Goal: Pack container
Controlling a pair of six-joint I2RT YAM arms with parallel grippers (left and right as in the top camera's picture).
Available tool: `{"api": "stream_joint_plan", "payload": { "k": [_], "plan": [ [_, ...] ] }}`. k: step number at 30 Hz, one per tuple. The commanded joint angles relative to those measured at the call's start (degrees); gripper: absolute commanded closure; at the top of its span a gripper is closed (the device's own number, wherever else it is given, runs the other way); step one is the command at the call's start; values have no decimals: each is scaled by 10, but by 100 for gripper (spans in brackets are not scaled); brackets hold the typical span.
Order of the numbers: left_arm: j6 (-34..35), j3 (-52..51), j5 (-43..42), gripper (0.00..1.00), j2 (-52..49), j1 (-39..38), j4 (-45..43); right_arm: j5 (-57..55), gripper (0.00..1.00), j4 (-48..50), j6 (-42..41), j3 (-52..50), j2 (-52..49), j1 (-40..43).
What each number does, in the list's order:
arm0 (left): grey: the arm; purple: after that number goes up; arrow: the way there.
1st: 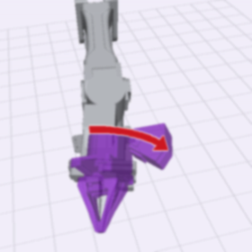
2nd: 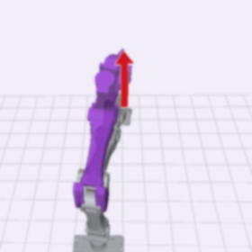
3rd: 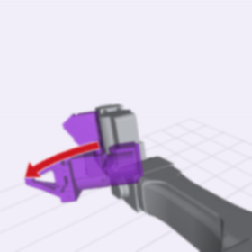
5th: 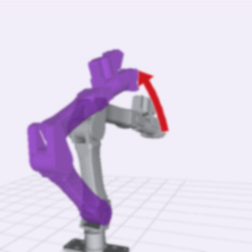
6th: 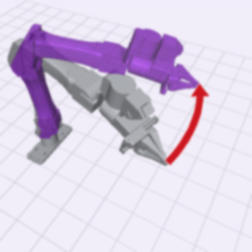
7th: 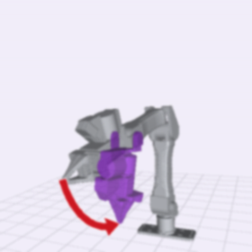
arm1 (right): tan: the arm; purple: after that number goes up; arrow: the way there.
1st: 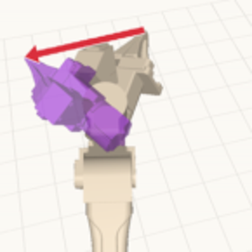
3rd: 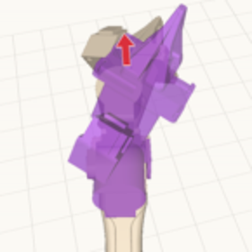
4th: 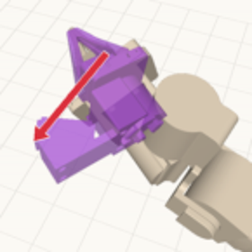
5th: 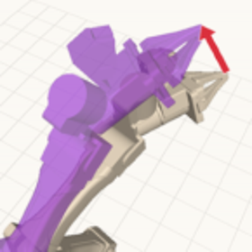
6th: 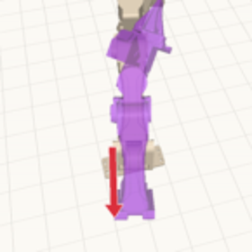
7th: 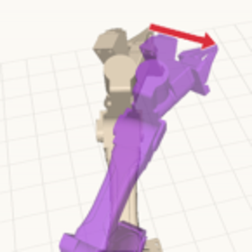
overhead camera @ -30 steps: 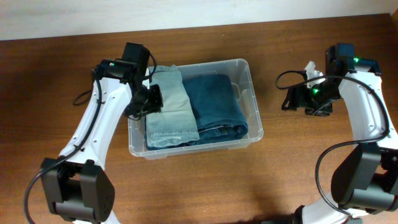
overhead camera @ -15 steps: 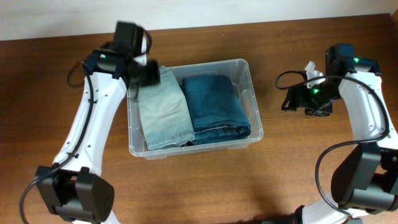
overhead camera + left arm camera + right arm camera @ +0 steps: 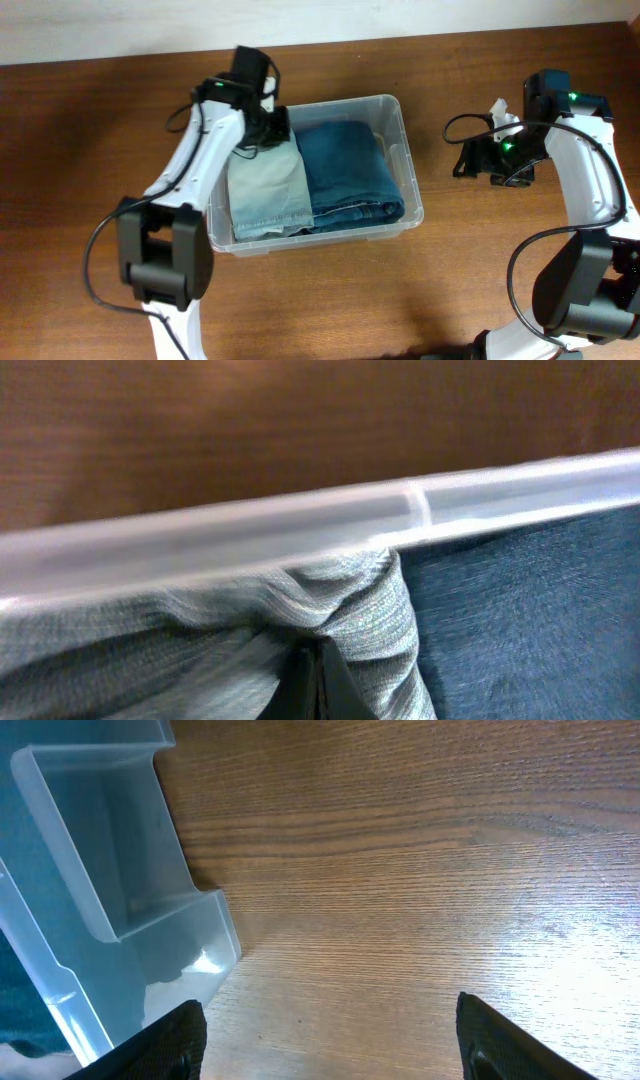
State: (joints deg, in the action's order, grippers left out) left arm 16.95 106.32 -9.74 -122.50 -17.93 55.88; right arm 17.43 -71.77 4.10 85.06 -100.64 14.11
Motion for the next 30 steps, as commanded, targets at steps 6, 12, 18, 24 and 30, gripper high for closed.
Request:
{"api": "stream_joint_plan", "payload": {
  "k": [6,12,18,24,30],
  "plan": [
    [-27,22,-40,100,-22,-27,63,-1,27,-1,0,1,19,2],
    [-37,86,-12,99,104,1,181,-1,27,0,0,1,19,2],
    [-42,86,171,91,165,-31,301,6,14,9,0,1,19,1],
    [22,85,271,47,174,45,231,-47,2,56,15,54,19,-67],
    [62,81,269,1,174,156,176,-92,2,180,15,63,19,-130]
  ]
}}
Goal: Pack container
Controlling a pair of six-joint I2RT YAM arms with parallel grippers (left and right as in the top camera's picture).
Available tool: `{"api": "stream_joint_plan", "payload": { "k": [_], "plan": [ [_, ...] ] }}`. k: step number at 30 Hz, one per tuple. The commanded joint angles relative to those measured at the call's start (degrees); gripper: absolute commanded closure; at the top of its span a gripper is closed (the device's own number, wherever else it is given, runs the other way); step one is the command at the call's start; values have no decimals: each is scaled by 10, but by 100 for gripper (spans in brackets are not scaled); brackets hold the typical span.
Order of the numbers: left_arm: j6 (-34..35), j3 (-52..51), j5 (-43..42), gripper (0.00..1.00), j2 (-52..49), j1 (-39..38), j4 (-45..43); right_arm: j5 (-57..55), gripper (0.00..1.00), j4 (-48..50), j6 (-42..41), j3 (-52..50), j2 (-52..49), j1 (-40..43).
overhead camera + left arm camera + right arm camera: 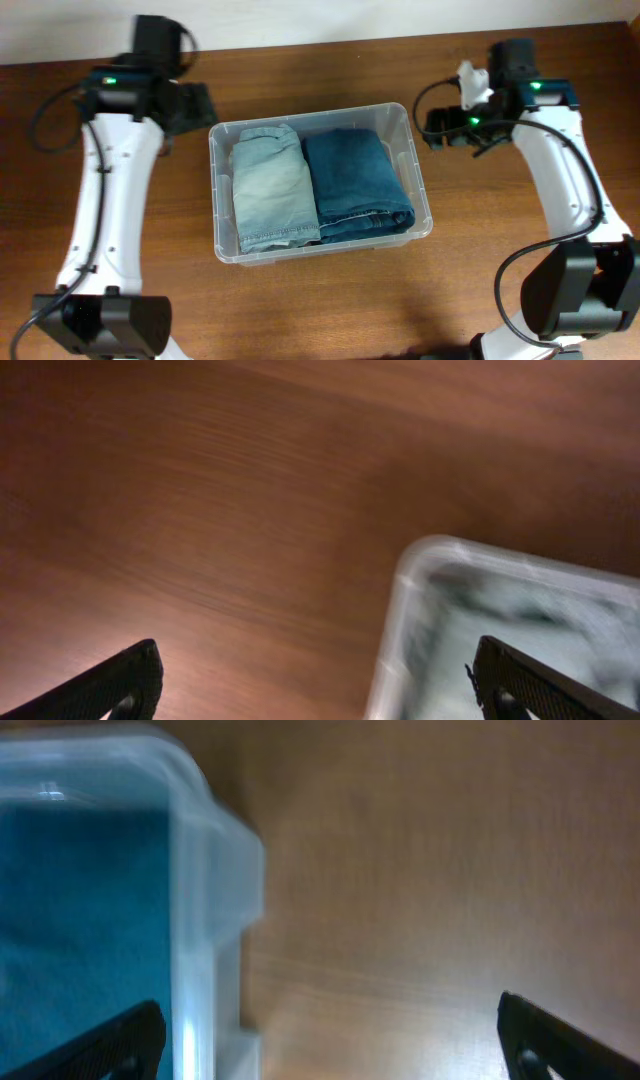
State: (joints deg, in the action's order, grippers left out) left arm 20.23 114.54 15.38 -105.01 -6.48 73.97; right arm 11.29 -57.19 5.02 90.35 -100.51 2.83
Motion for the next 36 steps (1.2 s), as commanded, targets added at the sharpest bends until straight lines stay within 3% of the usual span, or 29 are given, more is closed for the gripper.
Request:
{"api": "stream_joint_plan", "payload": {
  "k": [1,4,6,13,16,22,28,36],
  "plan": [
    [29,-1,18,0,-1,56,-4,-30,2,52,5,10,18,-19],
    [19,-1,-6,1,-1,81,13,-25,2,44,12,12,21,-21],
    [-47,-1,-61,1,-1,98,16,-25,1,24,14,12,31,-21],
    [-68,-24,-82,1,70,105,6,-34,2,-8,5,-11,163,-21],
    [-71,-130,-105,1,167,105,-44,-60,2,16,8,-62,258,-21],
    [-71,-526,-105,1,493,105,-238,-60,2,78,7,-287,457,-21],
    [-70,-755,-105,1,744,105,-356,-60,2,85,5,-434,638,-21],
    [-71,-781,-105,1,786,105,-216,-60,2,65,5,-440,648,-21]
  ]
}}
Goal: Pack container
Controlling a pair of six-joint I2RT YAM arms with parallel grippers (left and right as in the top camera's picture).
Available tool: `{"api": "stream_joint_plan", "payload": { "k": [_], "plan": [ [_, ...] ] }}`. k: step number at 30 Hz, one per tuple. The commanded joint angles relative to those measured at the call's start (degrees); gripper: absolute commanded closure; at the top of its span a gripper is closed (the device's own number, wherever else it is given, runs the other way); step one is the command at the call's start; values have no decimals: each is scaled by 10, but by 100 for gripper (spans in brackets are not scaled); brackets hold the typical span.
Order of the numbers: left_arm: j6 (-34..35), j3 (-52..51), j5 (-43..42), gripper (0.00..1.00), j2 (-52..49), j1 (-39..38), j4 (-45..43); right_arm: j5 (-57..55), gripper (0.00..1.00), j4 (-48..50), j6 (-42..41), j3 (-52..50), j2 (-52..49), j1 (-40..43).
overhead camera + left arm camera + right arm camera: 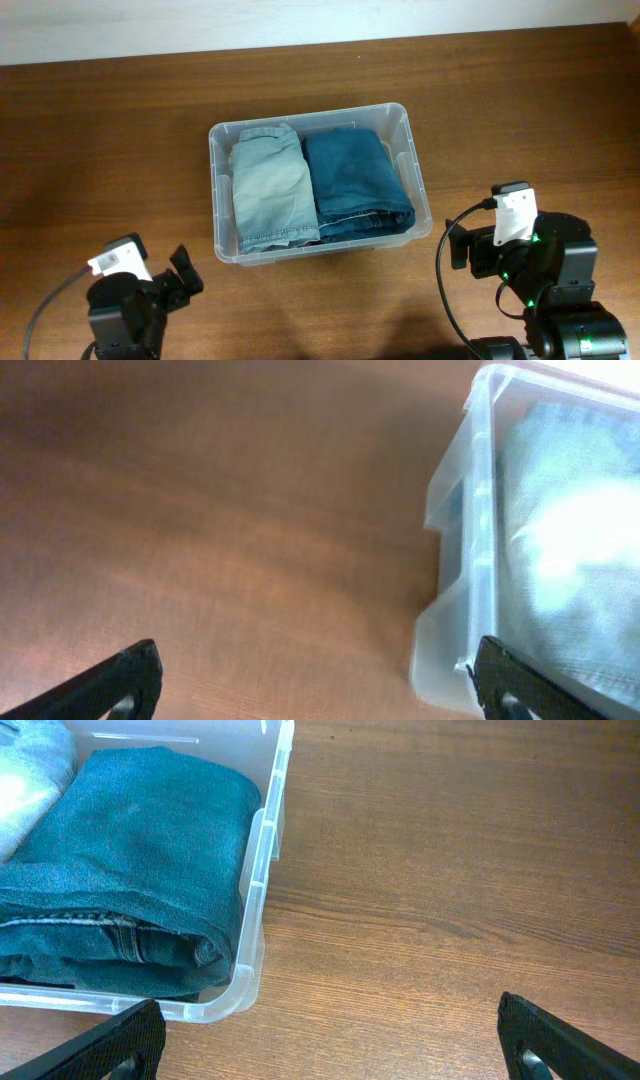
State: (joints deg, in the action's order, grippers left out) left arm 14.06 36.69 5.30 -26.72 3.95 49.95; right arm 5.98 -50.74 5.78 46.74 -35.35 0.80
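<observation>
A clear plastic container [214, 200] sits mid-table holding two folded pairs of jeans: light blue jeans [268, 190] on the left, dark blue jeans [355, 180] on the right. My left gripper [185, 272] is at the table's near left, open and empty, facing the container's left wall [470, 560]; the light jeans [570, 530] show through that wall. My right gripper [455, 250] is at the near right, open and empty. The right wrist view shows the container's near right corner [262, 870] and the dark jeans [130, 850].
Bare brown wooden tabletop [100, 150] surrounds the container on all sides. A pale wall [300, 20] runs along the table's far edge. Both arm bases stand at the near edge.
Both arms were reaching to the container's far corners; now both are pulled back to the near edge of the table. Both grippers remain open and empty. The container and jeans have not moved.
First my left gripper was shut on the light jeans at the container's far rim, with the right gripper open beside the container's right side. Then both grippers were open outside the far corners, both jeans lying flat inside. Now both arms sit at the near edge.
</observation>
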Motion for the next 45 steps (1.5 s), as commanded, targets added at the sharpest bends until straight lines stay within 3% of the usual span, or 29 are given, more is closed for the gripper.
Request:
{"api": "stream_joint_plan", "payload": {
  "k": [1,10,16,20,24,31,36,45],
  "plan": [
    [-9,-3,-4,1,3,1,42,-7,2,0,-2,-3,-4,0],
    [-9,-3,-4,1,3,1,82,-7,2,-10,-2,-3,-5,0],
    [-9,-3,-4,1,3,1,82,-7,1,23,32,-27,69,1],
    [-9,-3,-4,1,3,1,82,-7,2,122,60,-126,198,1],
    [-9,-3,-4,1,3,1,82,-2,2,288,60,-289,348,1],
    [-9,-3,-4,1,3,1,82,9,2,561,60,-462,352,9],
    [-9,-3,-4,1,3,1,82,34,2,470,58,-464,352,15],
    [-9,-3,-4,1,3,1,82,37,2,471,58,-464,350,15]
  ]
}}
